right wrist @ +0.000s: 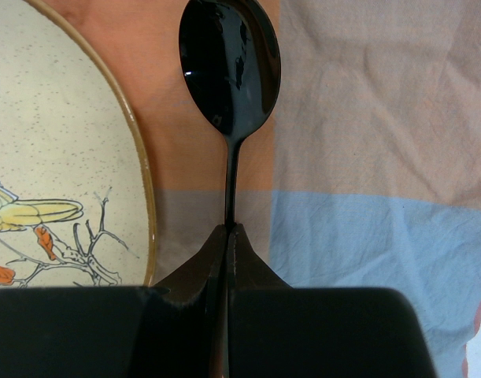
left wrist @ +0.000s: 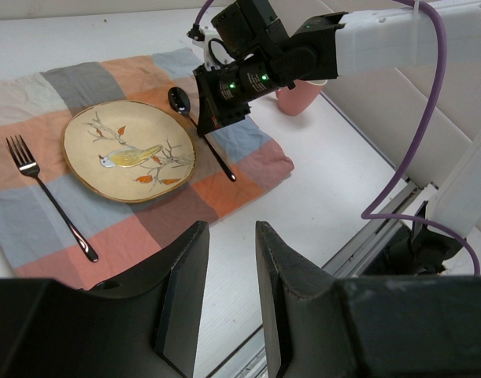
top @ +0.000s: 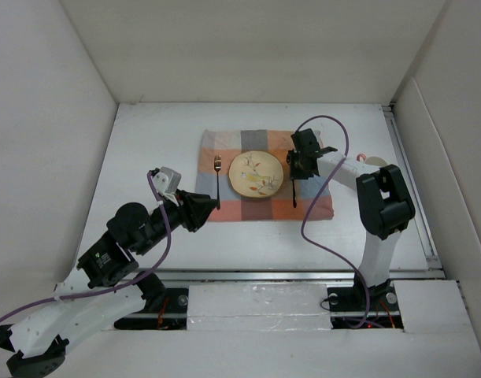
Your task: Set the dinner table for one person
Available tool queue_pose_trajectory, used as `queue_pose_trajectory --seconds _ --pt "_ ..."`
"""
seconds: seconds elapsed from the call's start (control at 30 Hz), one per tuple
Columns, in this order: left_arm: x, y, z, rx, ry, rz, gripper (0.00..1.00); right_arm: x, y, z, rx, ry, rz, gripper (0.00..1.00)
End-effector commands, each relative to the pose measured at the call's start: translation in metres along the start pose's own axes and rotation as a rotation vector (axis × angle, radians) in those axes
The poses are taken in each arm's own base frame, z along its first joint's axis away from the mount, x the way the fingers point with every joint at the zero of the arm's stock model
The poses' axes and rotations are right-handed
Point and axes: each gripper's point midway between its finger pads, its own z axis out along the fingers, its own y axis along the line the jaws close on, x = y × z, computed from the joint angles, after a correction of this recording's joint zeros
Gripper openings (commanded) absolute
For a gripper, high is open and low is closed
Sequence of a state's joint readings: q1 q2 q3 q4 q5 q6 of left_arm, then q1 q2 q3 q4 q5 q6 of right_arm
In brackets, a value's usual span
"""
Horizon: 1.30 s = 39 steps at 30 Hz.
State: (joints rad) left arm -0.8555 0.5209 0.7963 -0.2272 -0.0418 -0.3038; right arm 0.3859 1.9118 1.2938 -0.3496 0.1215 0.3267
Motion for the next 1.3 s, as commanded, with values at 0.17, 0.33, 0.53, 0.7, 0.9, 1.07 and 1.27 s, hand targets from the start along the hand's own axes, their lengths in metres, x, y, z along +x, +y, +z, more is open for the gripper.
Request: queue_pose_trajectory --seconds 0.17,0.33,0.53,0.7,0.9,1.07,1.27 --pt "-0.01 -0.001 0.003 0.002 -0.041 0.006 0.27 -0.031 0.003 -0.005 -0.002 -0.092 0.019 0.19" --pt "-0.009 -0.002 0.005 0.006 -0.036 0.004 0.27 -0.041 0.007 -0.022 -0.029 -0.126 0.021 0.32" --pt "-0.01 -0.003 0.004 0.011 -0.041 0.005 0.27 -0.064 0.006 -0.069 -0.022 -0.218 0.032 0.35" --pt "-0.011 -0.005 0.002 0.023 -0.046 0.006 0.27 -0.085 -0.062 -0.143 0.212 -0.393 0.194 0.25" --pt "-0.014 -0.007 -0.002 0.034 -0.058 0.007 0.27 -0.07 -0.155 -0.177 0.455 -0.447 0.404 0.0" --pt "-0.015 -0.008 -0.003 0.044 -0.061 0.007 0.27 -0.054 -0.189 -0.155 0.48 -0.388 0.465 0.41" --pt "-0.016 -0.009 -0.004 0.047 -0.065 0.008 0.27 -0.048 -0.198 -0.137 0.493 -0.351 0.437 0.46"
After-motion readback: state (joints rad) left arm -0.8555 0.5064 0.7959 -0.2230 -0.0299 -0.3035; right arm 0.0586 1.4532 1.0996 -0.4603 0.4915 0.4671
